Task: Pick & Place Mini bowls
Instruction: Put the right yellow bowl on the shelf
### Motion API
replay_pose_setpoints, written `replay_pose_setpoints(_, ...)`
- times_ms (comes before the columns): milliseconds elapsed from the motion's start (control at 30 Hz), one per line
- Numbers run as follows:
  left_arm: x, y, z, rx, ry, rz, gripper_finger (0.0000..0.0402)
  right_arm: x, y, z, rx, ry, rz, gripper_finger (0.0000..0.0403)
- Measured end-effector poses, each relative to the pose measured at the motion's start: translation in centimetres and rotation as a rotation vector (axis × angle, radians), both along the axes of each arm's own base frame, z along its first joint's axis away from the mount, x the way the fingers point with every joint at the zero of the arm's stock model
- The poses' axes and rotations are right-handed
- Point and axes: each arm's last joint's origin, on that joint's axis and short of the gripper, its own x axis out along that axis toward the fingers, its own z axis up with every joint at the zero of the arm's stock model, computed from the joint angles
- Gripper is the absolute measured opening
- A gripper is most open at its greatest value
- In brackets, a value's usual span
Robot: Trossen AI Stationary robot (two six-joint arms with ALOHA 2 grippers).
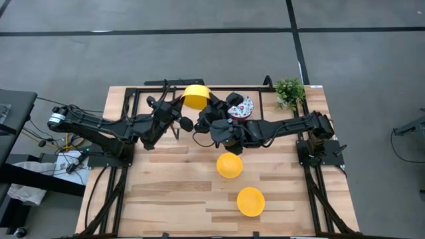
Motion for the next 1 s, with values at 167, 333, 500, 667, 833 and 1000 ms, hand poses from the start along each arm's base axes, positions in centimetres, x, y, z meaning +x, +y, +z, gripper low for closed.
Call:
replay_pose_setpoints(167, 0.2, -0.2, -0.1, 0.009, 0.009, -0.058, 0.0005, 0.0, 0.1, 0.1, -0.012, 0.032, 0.013, 0.0089)
replay_pose_setpoints(333, 0.2, -0.3, -0.1, 0.013, 0.013, -0.064, 0.0005, -0.4, 1.4, 0.1, -0.082, 0.162, 0.009, 0.0140)
replay_pose_setpoints(500, 0.2, -0.2, -0.1, 0.014, 0.015, -0.053, 0.0005, -1.2, 2.9, 0.5, -0.132, 0.240, -0.013, 0.0171)
replay_pose_setpoints(667, 0.2, 0.5, -0.1, 0.011, 0.014, -0.004, 0.0005, -3.3, 3.8, 2.2, -0.130, 0.218, 0.017, 0.0178)
replay_pose_setpoints(833, 0.2, 1.5, -0.3, -0.020, -0.015, 0.045, 0.0005, -7.4, 3.6, 4.9, -0.060, 0.080, 0.035, 0.0170)
replay_pose_setpoints(1000, 0.3, 1.9, -0.6, -0.094, -0.090, 0.055, 0.0005, -11.7, 2.9, 6.0, 0.169, -0.065, 0.210, 0.0160)
